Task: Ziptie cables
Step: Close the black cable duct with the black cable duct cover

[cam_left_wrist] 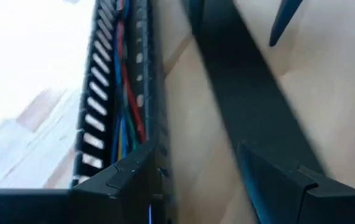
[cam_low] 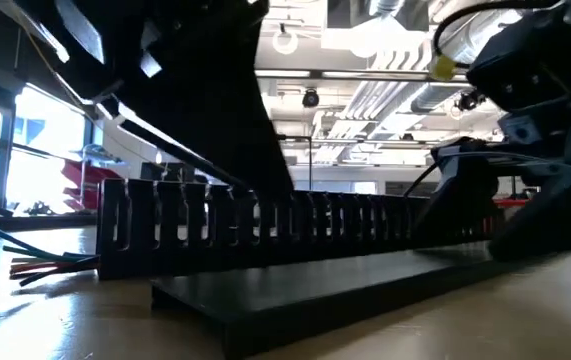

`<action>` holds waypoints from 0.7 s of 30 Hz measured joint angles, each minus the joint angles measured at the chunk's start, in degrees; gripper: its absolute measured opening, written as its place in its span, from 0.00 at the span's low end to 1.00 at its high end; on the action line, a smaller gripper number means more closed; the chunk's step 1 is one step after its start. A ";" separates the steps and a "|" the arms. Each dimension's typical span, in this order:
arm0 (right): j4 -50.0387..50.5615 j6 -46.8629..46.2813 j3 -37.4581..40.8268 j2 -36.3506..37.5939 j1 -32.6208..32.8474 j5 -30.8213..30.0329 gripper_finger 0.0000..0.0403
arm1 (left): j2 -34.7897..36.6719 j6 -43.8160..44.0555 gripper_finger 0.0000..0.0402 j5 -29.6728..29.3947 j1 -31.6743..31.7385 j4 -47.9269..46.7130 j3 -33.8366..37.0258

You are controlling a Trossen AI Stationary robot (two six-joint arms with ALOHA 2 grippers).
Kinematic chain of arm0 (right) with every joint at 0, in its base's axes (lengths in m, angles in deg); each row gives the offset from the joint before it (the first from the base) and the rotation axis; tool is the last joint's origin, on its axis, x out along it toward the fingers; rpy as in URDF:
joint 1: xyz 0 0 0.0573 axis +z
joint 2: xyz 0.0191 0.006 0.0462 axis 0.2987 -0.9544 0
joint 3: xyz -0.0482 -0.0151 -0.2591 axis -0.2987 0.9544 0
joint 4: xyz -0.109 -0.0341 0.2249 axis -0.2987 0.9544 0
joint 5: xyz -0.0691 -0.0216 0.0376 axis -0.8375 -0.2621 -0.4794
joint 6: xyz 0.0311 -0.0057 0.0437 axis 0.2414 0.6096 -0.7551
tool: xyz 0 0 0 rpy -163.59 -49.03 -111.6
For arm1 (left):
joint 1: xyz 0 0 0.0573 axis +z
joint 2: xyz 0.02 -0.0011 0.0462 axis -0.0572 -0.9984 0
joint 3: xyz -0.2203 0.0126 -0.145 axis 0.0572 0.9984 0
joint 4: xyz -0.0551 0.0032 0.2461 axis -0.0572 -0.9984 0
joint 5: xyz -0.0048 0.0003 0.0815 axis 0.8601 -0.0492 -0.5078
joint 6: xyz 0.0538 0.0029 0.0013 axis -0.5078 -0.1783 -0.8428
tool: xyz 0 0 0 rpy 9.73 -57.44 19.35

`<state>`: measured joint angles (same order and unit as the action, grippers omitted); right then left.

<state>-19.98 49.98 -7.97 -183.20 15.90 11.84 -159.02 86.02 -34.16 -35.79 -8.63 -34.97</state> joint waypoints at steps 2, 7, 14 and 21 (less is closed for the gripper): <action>0.62 0.22 -0.02 0.02 -0.89 1.55 0.75 | 0.08 1.93 0.51 0.01 0.00 -1.25 0.26; 2.45 -3.42 -0.14 0.20 -1.85 6.77 0.75 | 0.07 4.61 0.50 1.42 0.53 -1.62 3.46; 4.10 -5.00 -0.31 1.91 2.30 5.98 0.75 | 0.00 6.88 0.48 1.54 2.10 -0.98 6.63; 5.02 0.62 -0.81 8.58 3.69 6.39 0.75 | 1.37 3.94 0.48 0.11 2.36 -1.71 4.78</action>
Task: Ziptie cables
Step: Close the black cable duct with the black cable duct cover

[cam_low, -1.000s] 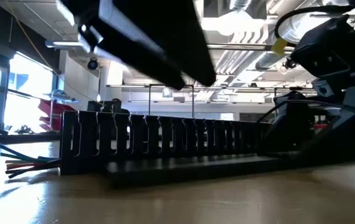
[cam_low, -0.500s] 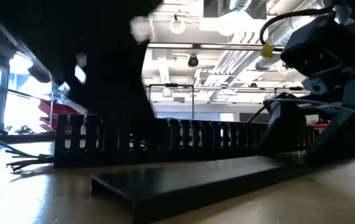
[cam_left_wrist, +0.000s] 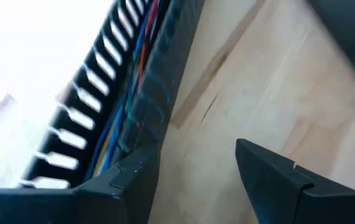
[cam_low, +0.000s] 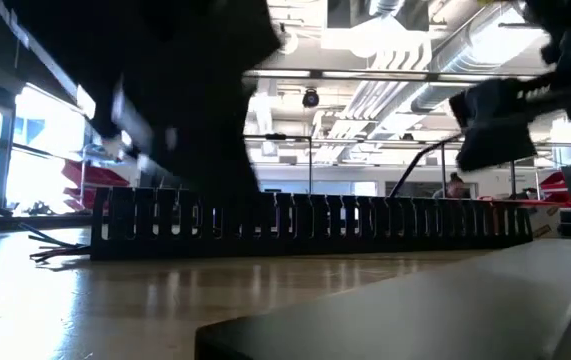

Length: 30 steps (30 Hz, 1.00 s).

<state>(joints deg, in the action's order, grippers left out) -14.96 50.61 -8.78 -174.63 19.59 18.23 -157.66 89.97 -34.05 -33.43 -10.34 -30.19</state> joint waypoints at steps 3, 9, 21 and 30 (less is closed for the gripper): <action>0.48 4.44 -0.02 0.84 0.26 1.59 0.75 | 2.26 -0.66 0.48 -1.14 -0.06 0.17 -0.30; -0.64 7.00 0.04 -1.87 -2.57 3.28 0.75 | 5.24 -4.52 0.48 -2.66 -0.83 0.63 -0.30; -6.11 13.61 -0.57 -8.95 -5.53 12.64 0.89 | 5.41 -4.48 0.48 0.02 -0.90 0.59 -0.30; -7.91 11.75 -2.98 -17.09 -5.72 13.67 0.79 | 5.41 -4.35 0.48 -0.93 -1.32 2.68 -0.30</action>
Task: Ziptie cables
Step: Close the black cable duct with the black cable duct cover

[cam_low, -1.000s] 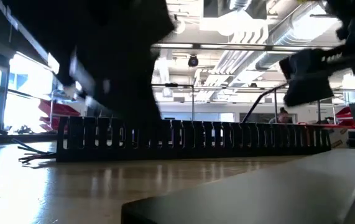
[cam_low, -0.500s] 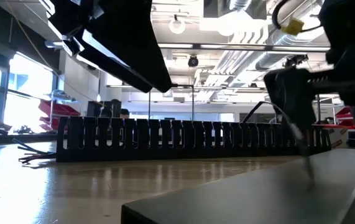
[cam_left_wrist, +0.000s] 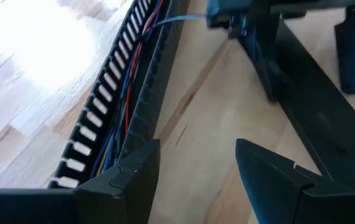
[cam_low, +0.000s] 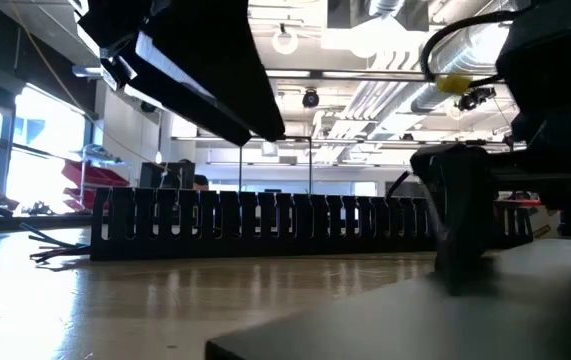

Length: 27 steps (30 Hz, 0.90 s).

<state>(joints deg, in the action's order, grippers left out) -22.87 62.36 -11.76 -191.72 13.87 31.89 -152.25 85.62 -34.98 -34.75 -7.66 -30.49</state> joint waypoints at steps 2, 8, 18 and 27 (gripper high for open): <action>-0.68 -1.53 -0.11 -1.41 -0.12 0.25 0.74 | 0.00 -0.49 0.48 -0.14 -0.06 0.97 0.00; -7.54 -4.26 0.11 -4.88 0.03 -2.23 0.53 | 0.02 0.31 0.47 -3.09 -0.10 0.94 0.00; -1.77 -9.67 0.27 0.28 -0.05 -4.35 0.53 | 8.63 -2.48 0.30 -14.11 -4.12 0.44 -0.76; 15.69 -7.94 -5.27 15.95 -0.48 -11.34 0.53 | 13.93 -5.86 0.05 -20.44 -7.69 -0.94 -0.76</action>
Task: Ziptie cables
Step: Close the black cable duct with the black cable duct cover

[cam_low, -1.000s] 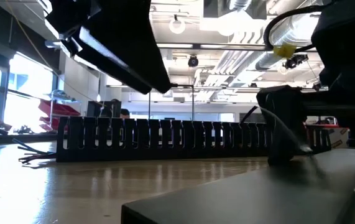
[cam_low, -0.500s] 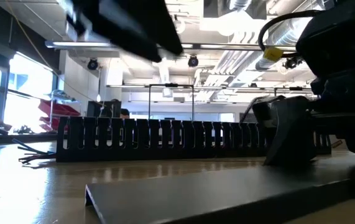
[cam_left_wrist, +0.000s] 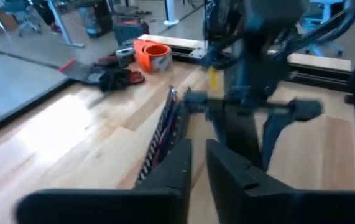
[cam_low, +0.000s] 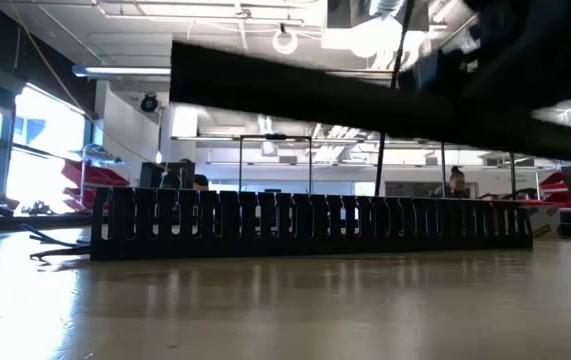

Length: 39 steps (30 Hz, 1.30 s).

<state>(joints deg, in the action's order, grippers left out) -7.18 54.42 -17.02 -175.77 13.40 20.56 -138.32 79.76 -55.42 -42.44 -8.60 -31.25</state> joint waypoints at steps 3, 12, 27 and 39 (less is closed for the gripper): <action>7.81 2.28 -3.37 4.58 -0.14 -1.01 0.53 | 0.15 2.92 0.02 -1.59 -0.22 -2.57 0.00; 30.84 12.20 -20.43 11.75 -5.99 -6.39 0.53 | 0.72 23.66 0.00 -4.16 -0.87 -25.21 0.02; 55.09 27.94 -51.90 13.92 -20.61 0.20 0.53 | 0.94 47.63 0.00 -4.37 -5.39 -40.78 6.40; 47.55 15.84 -33.27 13.40 -31.05 21.10 0.53 | 1.01 58.01 0.00 -5.86 -7.82 -40.25 12.24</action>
<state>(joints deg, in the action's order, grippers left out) 40.37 70.26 -50.29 -162.37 -17.66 41.66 -137.31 137.77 -61.28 -50.26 -48.86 -19.01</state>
